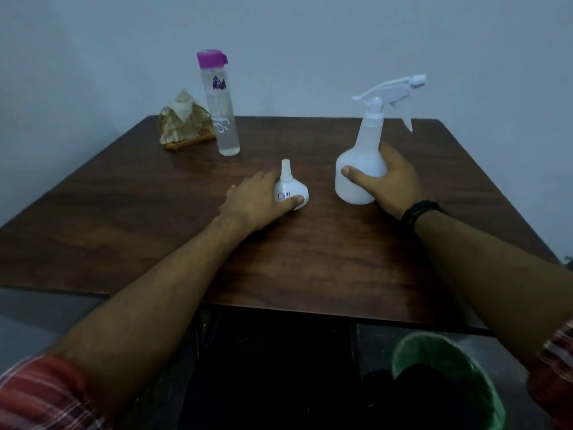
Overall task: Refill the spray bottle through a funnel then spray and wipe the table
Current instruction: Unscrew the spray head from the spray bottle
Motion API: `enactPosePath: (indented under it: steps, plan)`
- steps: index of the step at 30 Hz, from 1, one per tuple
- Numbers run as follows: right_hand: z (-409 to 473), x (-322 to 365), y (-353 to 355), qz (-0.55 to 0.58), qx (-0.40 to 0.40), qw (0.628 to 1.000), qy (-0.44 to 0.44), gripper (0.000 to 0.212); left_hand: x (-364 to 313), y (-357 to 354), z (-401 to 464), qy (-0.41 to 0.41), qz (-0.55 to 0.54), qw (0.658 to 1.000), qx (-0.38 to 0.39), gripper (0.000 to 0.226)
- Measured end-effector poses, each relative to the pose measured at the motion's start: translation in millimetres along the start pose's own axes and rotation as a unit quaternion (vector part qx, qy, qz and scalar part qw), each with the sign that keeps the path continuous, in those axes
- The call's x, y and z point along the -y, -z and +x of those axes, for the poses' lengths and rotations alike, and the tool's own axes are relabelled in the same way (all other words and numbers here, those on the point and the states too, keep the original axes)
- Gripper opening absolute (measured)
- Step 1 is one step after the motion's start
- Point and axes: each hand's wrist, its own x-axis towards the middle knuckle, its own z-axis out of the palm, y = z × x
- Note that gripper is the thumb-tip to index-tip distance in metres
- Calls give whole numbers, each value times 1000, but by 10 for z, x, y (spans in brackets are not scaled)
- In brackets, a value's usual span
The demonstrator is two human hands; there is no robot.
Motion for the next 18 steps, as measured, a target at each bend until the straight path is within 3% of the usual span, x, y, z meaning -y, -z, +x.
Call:
enactPosePath:
  steps: [6,8,10,14,16,18]
  plan:
    - [-192,-24,60,-7,0,1000,-11,79,24,4,-228,16,-5,1000,10,81]
    - [-193,-44,44,-8,2,1000,-16,80,53,-9,-241,19,-53,998,-8,89]
    - [-196,-79,17,-12,-3,1000,-18,82,45,56,-236,23,-140,986,-90,88]
    - [-177,-133,-10,-31,-7,999,-18,87,-324,419,-138,-102,-201,940,-254,39]
    - [-170,-138,-14,-38,-7,999,-15,86,-665,581,-45,-143,-207,943,-218,24]
    - [-178,-142,-11,-41,-10,999,-7,82,-990,645,72,-145,-193,965,-102,26]
